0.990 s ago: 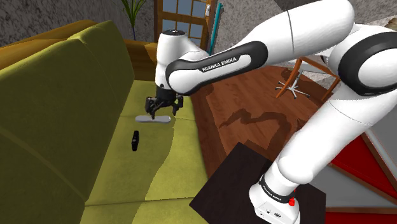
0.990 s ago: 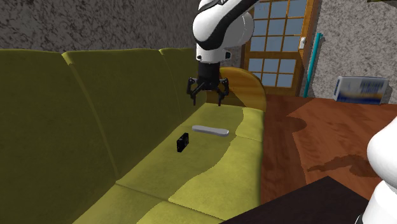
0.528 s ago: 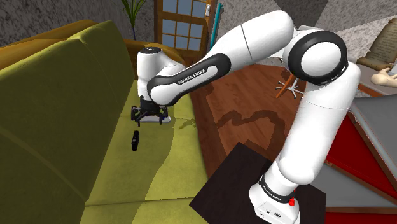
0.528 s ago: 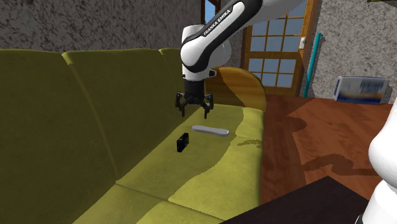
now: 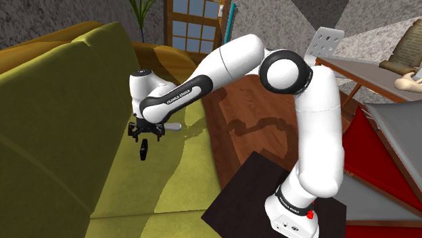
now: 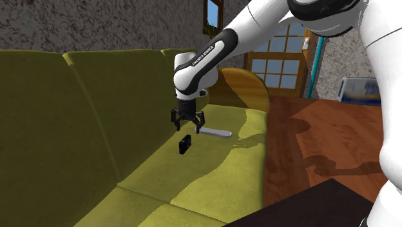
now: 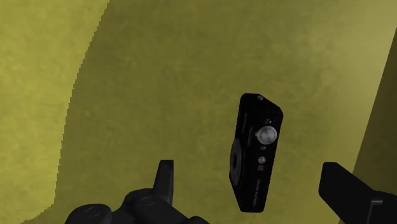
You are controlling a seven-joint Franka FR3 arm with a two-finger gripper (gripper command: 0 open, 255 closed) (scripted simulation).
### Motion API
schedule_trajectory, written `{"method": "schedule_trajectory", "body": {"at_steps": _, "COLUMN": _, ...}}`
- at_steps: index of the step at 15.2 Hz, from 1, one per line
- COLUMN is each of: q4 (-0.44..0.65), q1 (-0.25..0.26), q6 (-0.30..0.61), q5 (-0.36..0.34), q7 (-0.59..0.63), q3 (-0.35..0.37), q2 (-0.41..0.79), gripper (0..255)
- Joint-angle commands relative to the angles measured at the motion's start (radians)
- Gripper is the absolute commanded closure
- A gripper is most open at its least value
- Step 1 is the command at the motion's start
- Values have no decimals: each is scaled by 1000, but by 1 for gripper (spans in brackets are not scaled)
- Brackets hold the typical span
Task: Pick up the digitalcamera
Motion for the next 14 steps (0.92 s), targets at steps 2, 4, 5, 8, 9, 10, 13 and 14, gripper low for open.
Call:
{"method": "schedule_trajectory", "body": {"at_steps": 2, "q4": 126, "q1": 34, "q6": -15, "q5": -14, "q7": 50, "q3": -31, "q2": 124, "gripper": 0}}
{"method": "schedule_trajectory", "body": {"at_steps": 4, "q4": 169, "q1": 46, "q6": -14, "q5": -18, "q7": 65, "q3": -43, "q2": 173, "gripper": 0}}
{"method": "schedule_trajectory", "body": {"at_steps": 5, "q4": 170, "q1": 47, "q6": -5, "q5": -21, "q7": 67, "q3": -46, "q2": 182, "gripper": 0}}
{"method": "schedule_trajectory", "body": {"at_steps": 8, "q4": 172, "q1": 52, "q6": 19, "q5": -29, "q7": 72, "q3": -53, "q2": 208, "gripper": 0}}
{"method": "schedule_trajectory", "body": {"at_steps": 9, "q4": 173, "q1": 54, "q6": 27, "q5": -32, "q7": 74, "q3": -56, "q2": 217, "gripper": 0}}
{"method": "schedule_trajectory", "body": {"at_steps": 10, "q4": 174, "q1": 56, "q6": 35, "q5": -35, "q7": 75, "q3": -58, "q2": 227, "gripper": 0}}
{"method": "schedule_trajectory", "body": {"at_steps": 13, "q4": 175, "q1": 57, "q6": 39, "q5": -36, "q7": 76, "q3": -60, "q2": 232, "gripper": 0}}
{"method": "schedule_trajectory", "body": {"at_steps": 14, "q4": 176, "q1": 57, "q6": 40, "q5": -36, "q7": 76, "q3": -60, "q2": 233, "gripper": 255}}
